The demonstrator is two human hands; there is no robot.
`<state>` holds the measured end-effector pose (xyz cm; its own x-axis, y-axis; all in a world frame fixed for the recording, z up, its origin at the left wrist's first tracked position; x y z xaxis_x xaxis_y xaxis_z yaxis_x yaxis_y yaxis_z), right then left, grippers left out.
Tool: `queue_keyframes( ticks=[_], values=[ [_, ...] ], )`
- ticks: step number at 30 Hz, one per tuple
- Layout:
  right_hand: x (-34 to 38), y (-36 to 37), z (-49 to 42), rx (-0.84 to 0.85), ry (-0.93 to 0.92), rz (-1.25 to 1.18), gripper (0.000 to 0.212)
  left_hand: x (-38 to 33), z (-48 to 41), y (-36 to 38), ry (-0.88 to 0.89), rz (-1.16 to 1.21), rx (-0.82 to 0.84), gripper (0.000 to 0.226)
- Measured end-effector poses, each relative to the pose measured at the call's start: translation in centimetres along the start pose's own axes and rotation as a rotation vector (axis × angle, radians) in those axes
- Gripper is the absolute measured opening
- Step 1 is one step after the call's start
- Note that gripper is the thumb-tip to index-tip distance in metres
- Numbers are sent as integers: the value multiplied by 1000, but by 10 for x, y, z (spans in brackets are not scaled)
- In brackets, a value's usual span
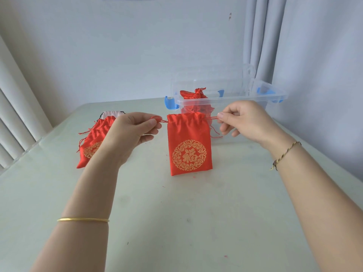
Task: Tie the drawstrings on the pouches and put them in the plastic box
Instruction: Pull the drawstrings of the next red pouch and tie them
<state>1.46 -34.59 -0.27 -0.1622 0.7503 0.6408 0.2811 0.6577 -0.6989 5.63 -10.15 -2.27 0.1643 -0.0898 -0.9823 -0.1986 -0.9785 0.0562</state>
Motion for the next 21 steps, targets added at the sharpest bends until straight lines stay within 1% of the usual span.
queue_keyframes(
  ticks=[3, 7, 10, 15, 21],
  values=[
    [2, 0, 1, 25, 15, -81, 20, 1, 1, 0, -41, 66, 37, 20],
    [5, 8, 2, 77, 61, -337, 18, 1, 3, 1, -75, 108, 85, 20],
    [8, 14, 3, 112, 82, -452, 20, 1, 3, 2, -107, 133, 110, 20],
    [9, 17, 3, 115, 79, -507, 21, 2, 3, 3, -112, 138, 100, 16],
    [11, 19, 3, 117, 79, -508, 21, 5, 1, 2, -100, 83, 62, 14]
  ],
)
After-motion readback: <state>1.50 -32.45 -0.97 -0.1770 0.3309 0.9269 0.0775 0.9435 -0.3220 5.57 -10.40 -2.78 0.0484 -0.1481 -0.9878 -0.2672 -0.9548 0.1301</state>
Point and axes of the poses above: each hand's wrist, its own z-axis away from the middle knuckle, its own y-axis out of the palm, x = y × z, the point moved 4 cm from there along -z, towards the middle knuckle, and after that the axes turned 11 degrees about z, right-handed, at the moved point
